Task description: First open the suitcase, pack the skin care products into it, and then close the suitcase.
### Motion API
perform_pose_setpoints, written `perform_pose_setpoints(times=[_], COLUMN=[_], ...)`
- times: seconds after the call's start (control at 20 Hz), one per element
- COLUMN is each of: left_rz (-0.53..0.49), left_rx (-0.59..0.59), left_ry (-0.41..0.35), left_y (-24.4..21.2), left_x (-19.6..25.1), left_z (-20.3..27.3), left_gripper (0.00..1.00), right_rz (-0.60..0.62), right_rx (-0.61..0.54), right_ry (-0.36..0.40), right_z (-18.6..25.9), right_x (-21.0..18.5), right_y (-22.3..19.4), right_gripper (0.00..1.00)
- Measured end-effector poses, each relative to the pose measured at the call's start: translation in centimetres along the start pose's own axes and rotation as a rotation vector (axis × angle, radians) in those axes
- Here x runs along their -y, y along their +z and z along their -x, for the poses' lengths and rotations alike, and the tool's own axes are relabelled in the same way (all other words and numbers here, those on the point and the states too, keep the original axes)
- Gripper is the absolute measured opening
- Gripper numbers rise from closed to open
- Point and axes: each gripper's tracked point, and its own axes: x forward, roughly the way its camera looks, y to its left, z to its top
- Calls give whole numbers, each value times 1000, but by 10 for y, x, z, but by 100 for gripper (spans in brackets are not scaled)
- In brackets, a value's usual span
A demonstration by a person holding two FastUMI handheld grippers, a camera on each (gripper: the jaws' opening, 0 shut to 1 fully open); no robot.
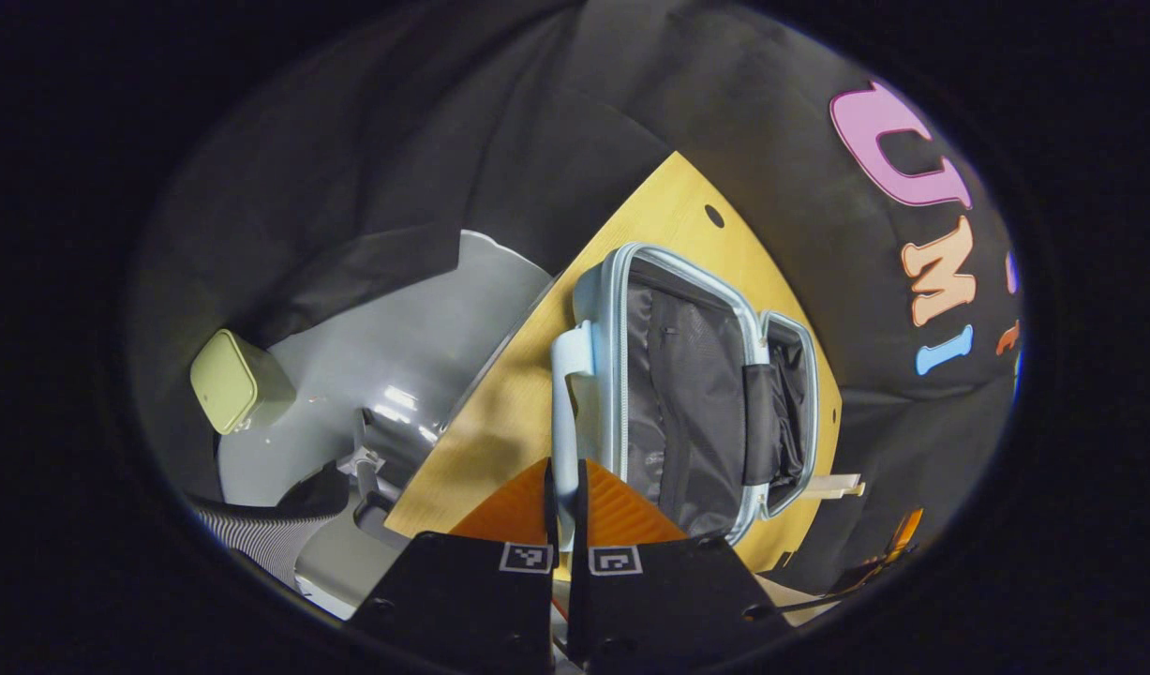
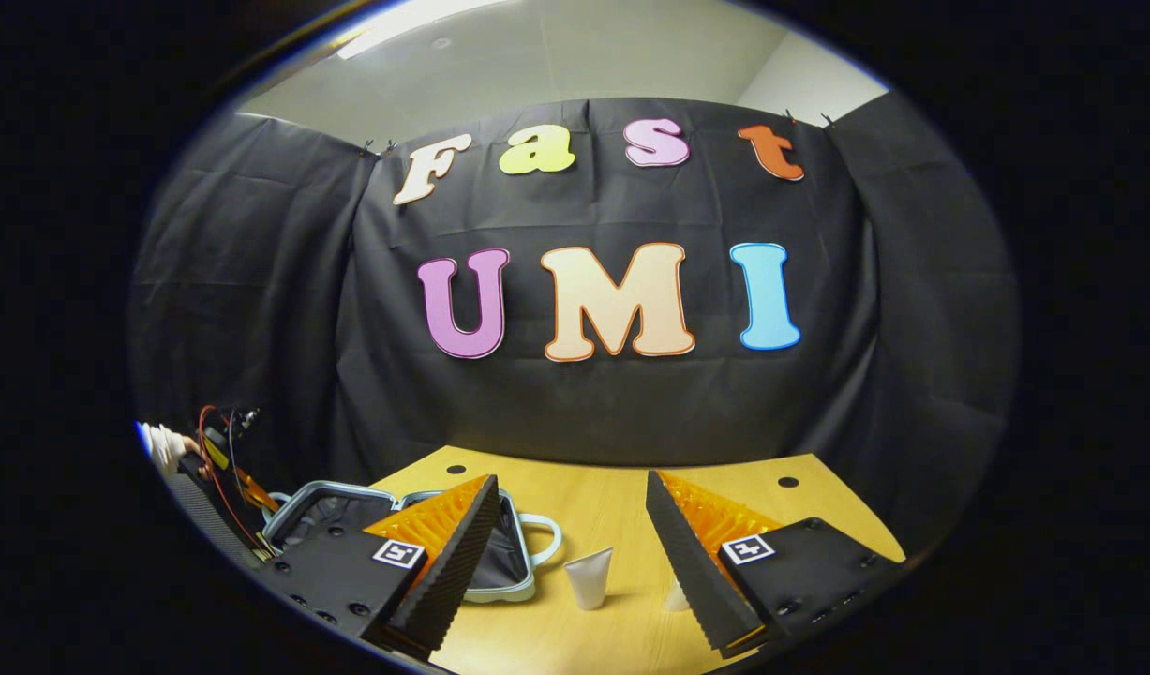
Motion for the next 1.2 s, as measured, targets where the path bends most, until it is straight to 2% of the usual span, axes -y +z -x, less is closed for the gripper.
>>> perform_pose_setpoints(times=[0.15, 0.3, 0.4, 0.5, 0.65, 0.75, 0.95, 1.2], left_rz=[-19, -44, -77, -142, -253, -357, -524, -749], left_rx=[-7, 17, 61, 158, 320, 431, 544, 649], left_ry=[12, 61, 88, 129, 144, 107, -98, -251], left_y=[0, 2, 8, 25, 46, 51, 5, -75], left_x=[-6, -12, -7, 2, 48, 100, 241, 388], left_z=[-5, 0, 13, 32, 68, 88, 96, 35], left_gripper=[0, 0, 42, 83, 81, 81, 80, 87], right_rz=[7, 19, 19, 15, -11, -16, -18, -26], right_rx=[2, -9, -17, -24, -26, -31, -52, -108], right_ry=[-12, -17, -19, -25, -35, -49, -68, -29], right_z=[-1, 1, 1, 1, -2, -3, -6, -17], right_x=[4, 8, 13, 20, 37, 51, 81, 99], right_y=[0, -6, -10, -14, -22, -29, -50, -90], right_gripper=[99, 99, 100, 100, 99, 99, 99, 98])
